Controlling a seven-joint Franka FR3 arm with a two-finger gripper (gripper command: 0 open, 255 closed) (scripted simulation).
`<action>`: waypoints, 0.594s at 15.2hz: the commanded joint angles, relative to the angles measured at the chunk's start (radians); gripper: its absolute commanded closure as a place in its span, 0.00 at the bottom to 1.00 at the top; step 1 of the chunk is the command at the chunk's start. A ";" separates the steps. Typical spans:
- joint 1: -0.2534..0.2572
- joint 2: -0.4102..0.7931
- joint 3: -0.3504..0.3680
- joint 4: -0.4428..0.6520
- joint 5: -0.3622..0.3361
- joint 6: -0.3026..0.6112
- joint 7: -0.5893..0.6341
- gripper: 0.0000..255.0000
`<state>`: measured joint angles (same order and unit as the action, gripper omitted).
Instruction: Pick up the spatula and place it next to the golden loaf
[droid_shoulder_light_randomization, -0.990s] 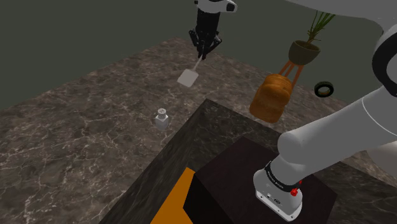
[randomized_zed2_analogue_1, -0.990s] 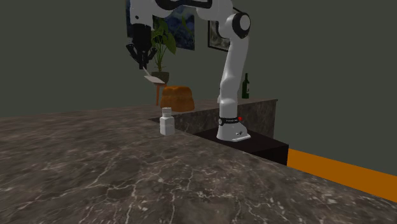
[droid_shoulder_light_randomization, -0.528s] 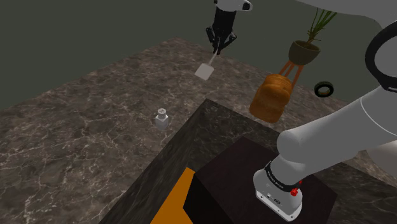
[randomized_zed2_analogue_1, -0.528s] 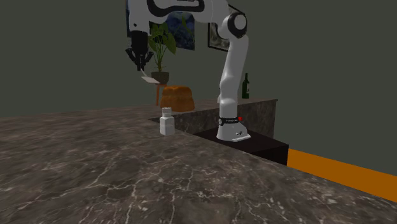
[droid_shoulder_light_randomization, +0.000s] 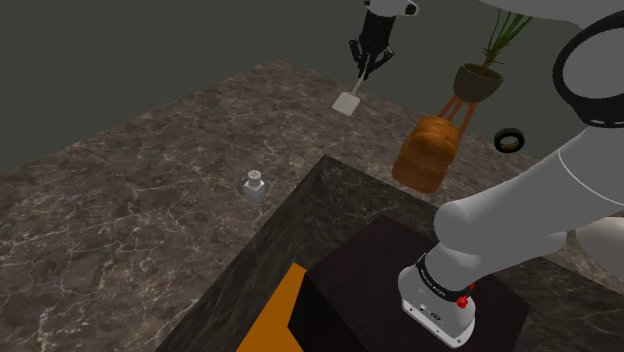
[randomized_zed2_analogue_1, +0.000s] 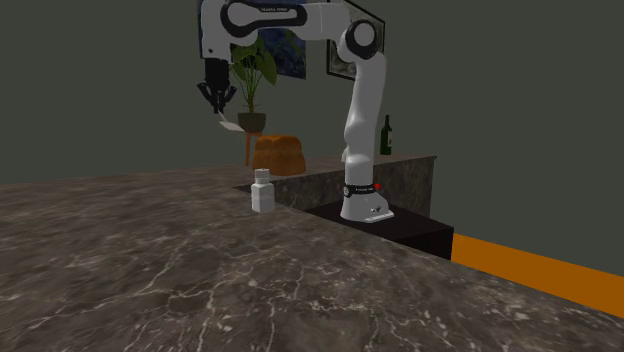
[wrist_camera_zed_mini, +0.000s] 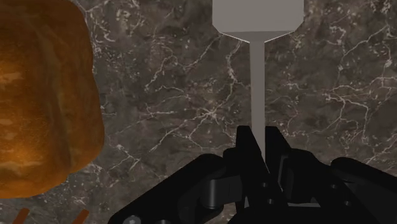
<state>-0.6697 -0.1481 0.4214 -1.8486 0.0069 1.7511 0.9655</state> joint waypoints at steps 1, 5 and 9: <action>-0.020 0.020 -0.025 0.016 -0.010 0.003 -0.044 1.00; -0.058 0.081 -0.065 0.078 -0.033 0.001 -0.117 1.00; -0.093 0.156 -0.102 0.160 -0.056 -0.008 -0.185 1.00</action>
<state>-0.7544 -0.0100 0.3289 -1.7107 -0.0442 1.7480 0.7986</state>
